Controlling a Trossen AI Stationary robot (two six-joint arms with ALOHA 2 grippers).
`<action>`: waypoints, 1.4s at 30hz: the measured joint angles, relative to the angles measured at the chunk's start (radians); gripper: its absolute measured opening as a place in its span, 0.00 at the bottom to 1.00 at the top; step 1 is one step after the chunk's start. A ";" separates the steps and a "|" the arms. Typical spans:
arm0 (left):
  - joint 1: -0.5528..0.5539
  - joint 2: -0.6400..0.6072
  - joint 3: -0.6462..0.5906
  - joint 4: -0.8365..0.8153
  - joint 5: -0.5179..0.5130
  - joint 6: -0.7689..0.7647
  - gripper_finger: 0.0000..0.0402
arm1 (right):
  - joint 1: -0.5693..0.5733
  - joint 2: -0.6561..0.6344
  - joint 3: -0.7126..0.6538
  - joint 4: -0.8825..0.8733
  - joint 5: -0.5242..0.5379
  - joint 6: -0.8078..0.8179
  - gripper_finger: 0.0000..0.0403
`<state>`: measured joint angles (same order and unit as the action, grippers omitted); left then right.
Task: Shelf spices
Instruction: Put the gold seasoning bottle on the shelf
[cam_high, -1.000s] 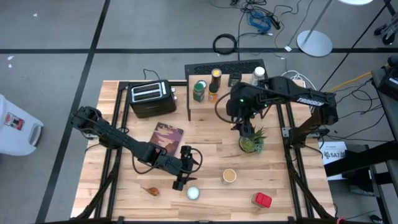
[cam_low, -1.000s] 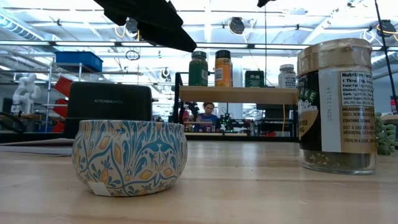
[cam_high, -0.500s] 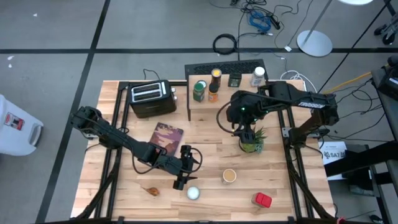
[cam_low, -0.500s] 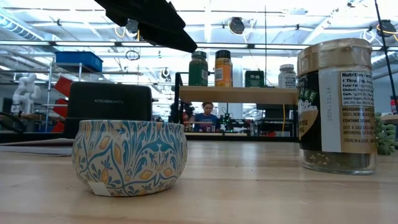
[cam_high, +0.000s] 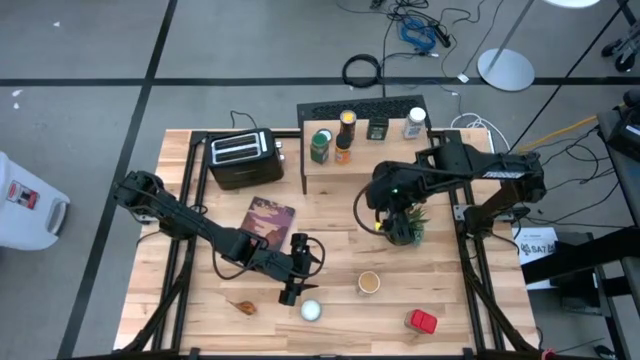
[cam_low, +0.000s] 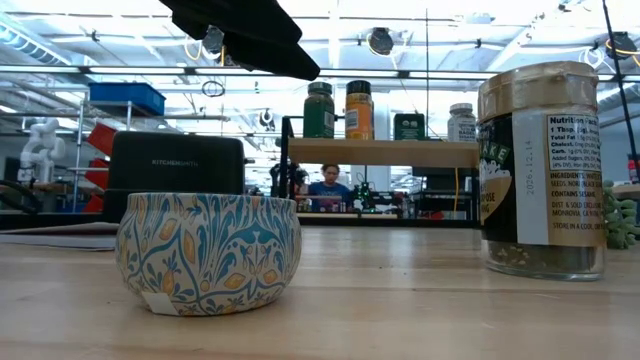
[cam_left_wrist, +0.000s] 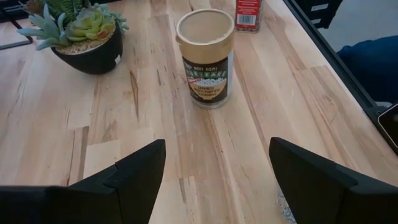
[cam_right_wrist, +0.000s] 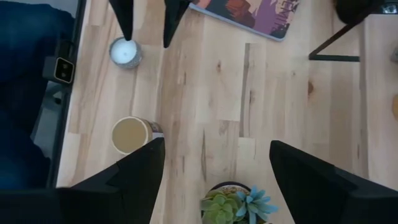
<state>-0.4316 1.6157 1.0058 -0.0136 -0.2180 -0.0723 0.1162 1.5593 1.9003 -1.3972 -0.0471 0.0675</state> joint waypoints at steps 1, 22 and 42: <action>0.000 0.000 0.000 0.000 0.000 0.000 0.74 | 0.006 0.000 0.000 0.000 0.000 0.004 0.69; 0.000 0.000 0.000 0.006 0.000 0.001 0.74 | 0.147 0.005 0.000 0.059 -0.001 0.079 0.69; 0.008 0.000 0.000 0.006 0.000 0.006 0.74 | 0.257 0.015 -0.352 0.244 -0.009 0.116 0.69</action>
<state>-0.4241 1.6157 1.0058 -0.0079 -0.2183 -0.0664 0.3731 1.5746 1.5478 -1.1535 -0.0561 0.1833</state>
